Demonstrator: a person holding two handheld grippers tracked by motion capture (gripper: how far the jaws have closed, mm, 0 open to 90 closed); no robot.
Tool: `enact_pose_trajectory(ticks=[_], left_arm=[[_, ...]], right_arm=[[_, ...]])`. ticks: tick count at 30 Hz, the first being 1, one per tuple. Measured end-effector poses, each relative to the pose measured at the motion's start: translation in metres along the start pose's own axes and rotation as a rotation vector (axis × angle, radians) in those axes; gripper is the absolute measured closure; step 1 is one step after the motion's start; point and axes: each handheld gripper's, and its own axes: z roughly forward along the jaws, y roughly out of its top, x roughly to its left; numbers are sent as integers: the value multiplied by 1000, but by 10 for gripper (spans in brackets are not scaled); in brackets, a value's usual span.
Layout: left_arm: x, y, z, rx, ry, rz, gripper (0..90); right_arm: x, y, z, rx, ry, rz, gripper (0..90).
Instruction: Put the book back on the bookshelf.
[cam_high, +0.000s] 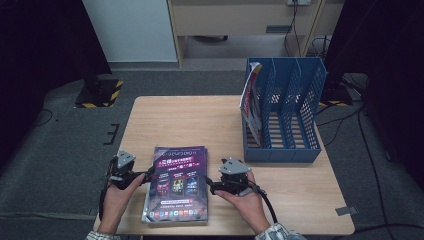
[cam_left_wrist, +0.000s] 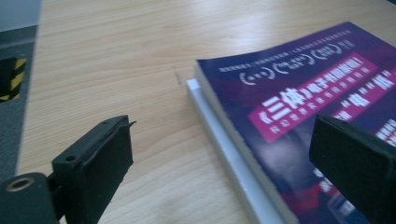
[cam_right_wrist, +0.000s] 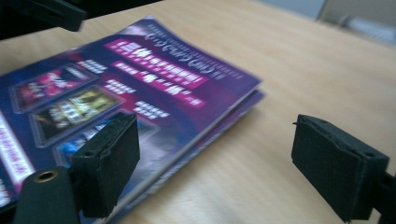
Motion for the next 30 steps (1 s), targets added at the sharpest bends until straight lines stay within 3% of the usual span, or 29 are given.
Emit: enact_pose_trajectory(ticks=[4,7,15,19,24,26,28,30], left_arm=[[-6,3,0,-15,-26,6,125],[-11,2,5,15,-45,44,154],[-21,1,17,54,-81,90,280],[-21,0,21,60,-67,98,241],[-22,-2,24,52,-97,74,259],[-22,-2,24,50,-98,71,255],[-22,-2,24,50,-103,68,267],[-23,-3,24,46,-114,65,292]], right_arm=[[4,-1,6,13,55,36,199],[7,-1,10,5,93,68,208],[11,-3,31,28,158,71,198],[13,-5,38,47,174,83,176],[13,-8,42,66,173,61,146],[15,-10,45,91,159,22,134],[15,-10,47,91,160,46,125],[14,-10,47,89,163,38,116]])
